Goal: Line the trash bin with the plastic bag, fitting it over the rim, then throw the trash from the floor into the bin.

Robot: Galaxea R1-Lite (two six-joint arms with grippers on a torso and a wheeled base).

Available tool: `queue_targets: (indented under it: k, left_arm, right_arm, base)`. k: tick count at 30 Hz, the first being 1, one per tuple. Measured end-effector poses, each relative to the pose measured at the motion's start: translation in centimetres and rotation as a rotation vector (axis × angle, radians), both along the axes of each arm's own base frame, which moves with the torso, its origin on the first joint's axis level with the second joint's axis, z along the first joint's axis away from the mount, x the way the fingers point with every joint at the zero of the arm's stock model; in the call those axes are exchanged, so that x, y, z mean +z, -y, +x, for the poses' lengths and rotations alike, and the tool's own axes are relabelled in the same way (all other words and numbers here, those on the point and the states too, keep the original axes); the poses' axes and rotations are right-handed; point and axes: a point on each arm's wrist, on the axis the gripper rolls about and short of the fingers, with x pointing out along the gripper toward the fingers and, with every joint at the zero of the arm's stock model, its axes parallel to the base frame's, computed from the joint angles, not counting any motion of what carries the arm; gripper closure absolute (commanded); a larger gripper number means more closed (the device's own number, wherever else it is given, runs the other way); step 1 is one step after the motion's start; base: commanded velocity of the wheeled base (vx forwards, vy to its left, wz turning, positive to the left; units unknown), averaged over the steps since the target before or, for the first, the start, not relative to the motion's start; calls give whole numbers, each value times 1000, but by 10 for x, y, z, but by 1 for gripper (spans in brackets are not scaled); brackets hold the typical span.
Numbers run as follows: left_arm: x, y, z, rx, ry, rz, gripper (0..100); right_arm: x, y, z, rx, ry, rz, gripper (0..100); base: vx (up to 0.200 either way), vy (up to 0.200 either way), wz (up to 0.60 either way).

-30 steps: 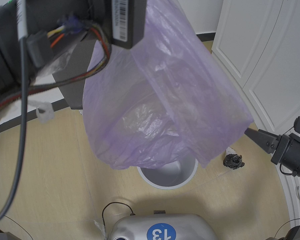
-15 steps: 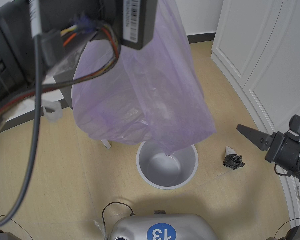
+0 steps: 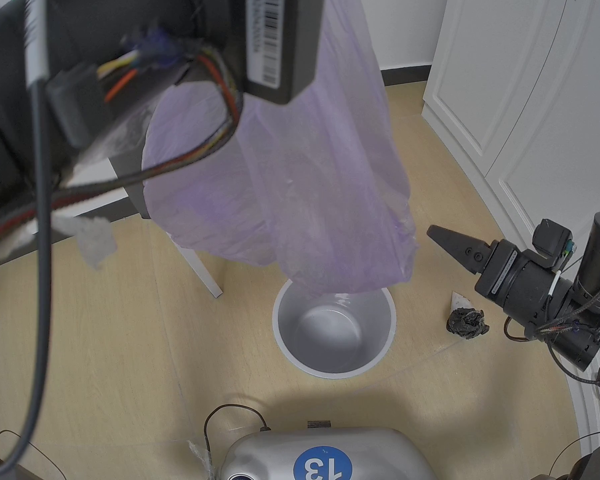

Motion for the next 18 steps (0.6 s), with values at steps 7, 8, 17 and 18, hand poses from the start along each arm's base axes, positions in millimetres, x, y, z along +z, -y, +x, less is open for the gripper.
queue_targets:
  k: [7, 8, 17, 18]
  left_arm:
    - [0, 1, -4, -16, 2, -1, 100]
    - [0, 1, -4, -17, 2, -1, 100]
    - [0, 2, -8, -34, 2, 0, 100]
    - [0, 2, -8, -35, 2, -1, 100]
  right_arm:
    - [-2, -1, 6, -29, -10, 2, 0]
    - [-3, 0, 7, -32, -12, -1, 0]
    - [-14, 4, 22, -74, -49, -33, 0]
    - [-16, 5, 23, -77, -56, -41, 0]
  base:
    - [0, 0, 0]
    - [0, 0, 0]
    - [0, 0, 0]
    - [0, 0, 0]
